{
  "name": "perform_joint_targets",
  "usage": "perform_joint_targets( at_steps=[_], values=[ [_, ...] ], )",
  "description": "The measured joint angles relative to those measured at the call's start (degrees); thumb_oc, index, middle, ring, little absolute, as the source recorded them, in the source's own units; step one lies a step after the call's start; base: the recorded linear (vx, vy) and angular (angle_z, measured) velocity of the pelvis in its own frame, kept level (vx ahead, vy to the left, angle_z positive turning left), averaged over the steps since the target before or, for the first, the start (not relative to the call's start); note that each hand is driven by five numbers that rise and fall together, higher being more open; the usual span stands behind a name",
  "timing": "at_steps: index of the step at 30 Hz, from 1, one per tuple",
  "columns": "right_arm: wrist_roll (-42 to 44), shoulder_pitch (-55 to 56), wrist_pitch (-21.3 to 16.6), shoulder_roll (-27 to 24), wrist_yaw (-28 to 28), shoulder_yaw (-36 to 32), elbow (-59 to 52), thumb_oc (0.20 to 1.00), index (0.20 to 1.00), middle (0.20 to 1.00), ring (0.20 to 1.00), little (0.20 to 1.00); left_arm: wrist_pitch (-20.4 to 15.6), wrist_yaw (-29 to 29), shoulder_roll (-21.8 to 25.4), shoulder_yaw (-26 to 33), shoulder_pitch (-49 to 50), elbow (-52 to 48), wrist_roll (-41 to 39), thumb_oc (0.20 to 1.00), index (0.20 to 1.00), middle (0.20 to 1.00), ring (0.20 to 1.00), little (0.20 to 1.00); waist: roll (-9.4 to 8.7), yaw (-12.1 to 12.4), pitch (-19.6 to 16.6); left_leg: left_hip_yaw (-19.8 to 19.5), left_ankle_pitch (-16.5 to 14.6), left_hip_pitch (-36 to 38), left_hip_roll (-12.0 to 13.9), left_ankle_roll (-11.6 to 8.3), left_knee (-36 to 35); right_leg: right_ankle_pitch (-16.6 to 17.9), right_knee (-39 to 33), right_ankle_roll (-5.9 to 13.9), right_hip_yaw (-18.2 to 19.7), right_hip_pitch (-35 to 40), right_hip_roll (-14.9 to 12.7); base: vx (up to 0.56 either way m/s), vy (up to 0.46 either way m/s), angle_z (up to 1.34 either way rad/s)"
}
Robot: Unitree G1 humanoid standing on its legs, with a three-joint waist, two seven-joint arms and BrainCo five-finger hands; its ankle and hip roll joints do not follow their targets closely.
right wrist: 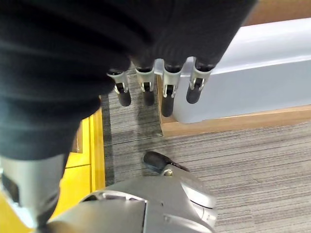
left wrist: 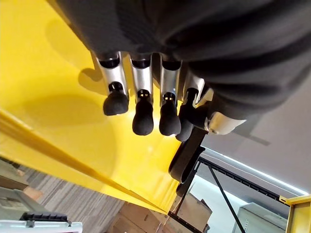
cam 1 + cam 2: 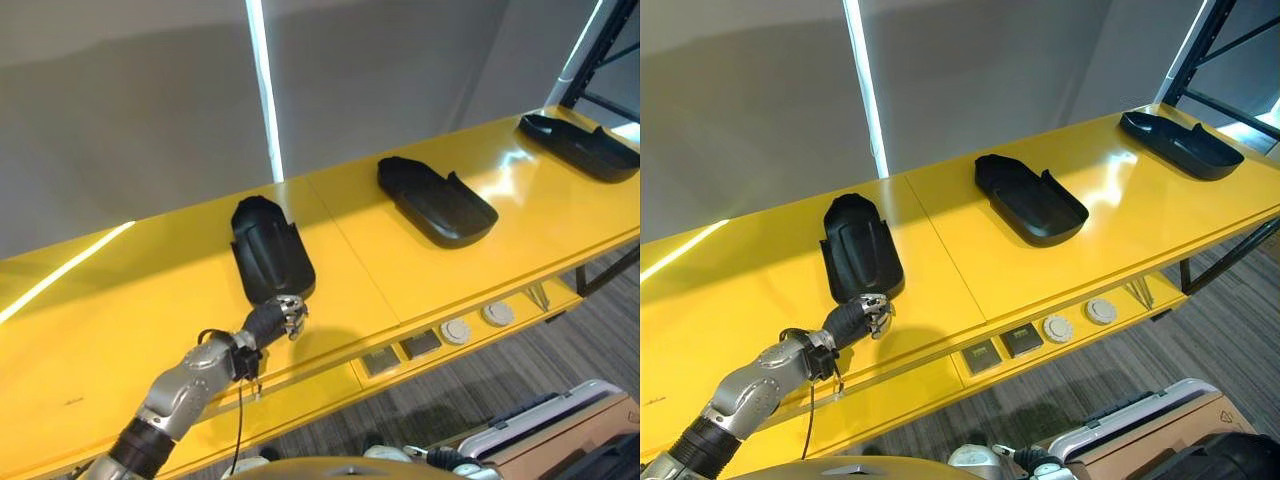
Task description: Move parts from the plastic box to the shelf.
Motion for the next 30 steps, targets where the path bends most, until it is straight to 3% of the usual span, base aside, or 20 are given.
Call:
perform_joint_targets(
  at_steps=[10,15,17,19,20,21,26,30],
  values=[
    [-0.03,0.14,0.91,0.43,0.03,0.01,-0.49,1.0,1.0,1.0,1.0,1.0,-1.75,2.11,0.04,0.03,-0.03,0.53,0.01,0.2,0.2,0.2,0.2,0.2,-0.49,-0.13,-0.46,0.1,0.0,0.07,0.0,0.0,0.0,0.02,0.0,0.0,0.08,0.02,0.0,0.0,0.0,0.0],
    [-0.09,0.96,0.92,0.44,0.02,-0.03,-1.63,1.0,1.0,1.0,1.0,1.0,-2.61,-1.04,0.65,0.54,-0.06,-0.06,1.39,0.2,0.2,0.2,0.2,0.2,-0.75,-0.11,-0.55,0.09,0.0,0.05,0.0,0.01,0.0,0.03,0.0,-0.01,0.08,0.02,0.0,0.0,0.0,0.0],
    [-0.09,1.01,0.83,0.44,0.03,-0.06,-1.56,1.0,1.0,1.0,1.0,1.0,-2.78,-5.19,1.46,0.54,-0.07,-3.62,2.46,0.2,0.2,0.2,0.2,0.2,-0.74,-0.09,-0.54,0.09,0.01,0.04,-0.01,0.02,0.0,0.02,0.0,-0.01,0.08,0.01,0.0,0.0,0.0,0.0],
    [-0.11,1.01,0.81,0.43,0.03,-0.07,-1.41,1.0,1.0,1.0,1.0,1.0,-3.06,-8.84,2.59,0.51,-0.15,-8.79,2.83,0.404,0.404,0.404,0.404,0.404,-0.72,-0.04,-0.56,0.09,0.01,0.06,-0.02,0.03,0.0,0.02,0.0,-0.01,0.07,0.04,-0.02,0.0,0.0,0.0],
    [-0.11,1.0,0.64,0.43,0.02,-0.08,-1.11,1.0,1.0,1.0,1.0,1.0,-3.31,-11.06,2.9,0.36,-0.55,-11.44,2.82,0.906,0.906,0.906,0.906,0.906,-0.68,-0.04,-0.58,0.08,0.01,0.06,-0.05,0.03,0.0,0.02,0.01,0.0,0.07,0.06,-0.04,0.0,0.0,0.0],
    [-0.12,0.92,0.34,0.43,0.02,-0.09,-0.66,1.0,1.0,1.0,1.0,1.0,-3.88,-13.66,2.77,-0.08,-1.79,-12.84,2.79,1.0,1.0,1.0,1.0,1.0,-0.54,0.04,-0.67,0.07,0.0,0.08,-0.07,0.03,0.0,0.01,0.0,0.0,0.07,0.07,-0.06,0.0,0.0,0.0],
    [-0.2,-1.31,-0.83,0.61,0.04,0.21,3.11,1.0,1.0,1.0,1.0,1.0,-5.02,-19.92,4.31,-4.44,-9.01,-18.95,2.94,1.0,1.0,1.0,1.0,1.0,0.09,-1.06,-1.04,0.17,-0.05,0.09,-0.1,0.03,0.0,0.06,0.03,0.02,0.15,0.06,-0.07,-0.03,-0.007,0.0],
    [-0.18,-1.83,-1.7,0.51,-0.96,0.96,3.45,1.0,1.0,1.0,1.0,1.0,-6.01,-17.74,3.69,-4.6,-10.59,-19.07,2.25,1.0,1.0,1.0,1.0,1.0,0.73,-1.73,-1.45,0.4,-0.12,0.02,-0.05,0.02,0.0,0.07,0.21,0.01,0.25,-0.1,-0.05,-0.01,-0.014,-0.02]
  ],
)
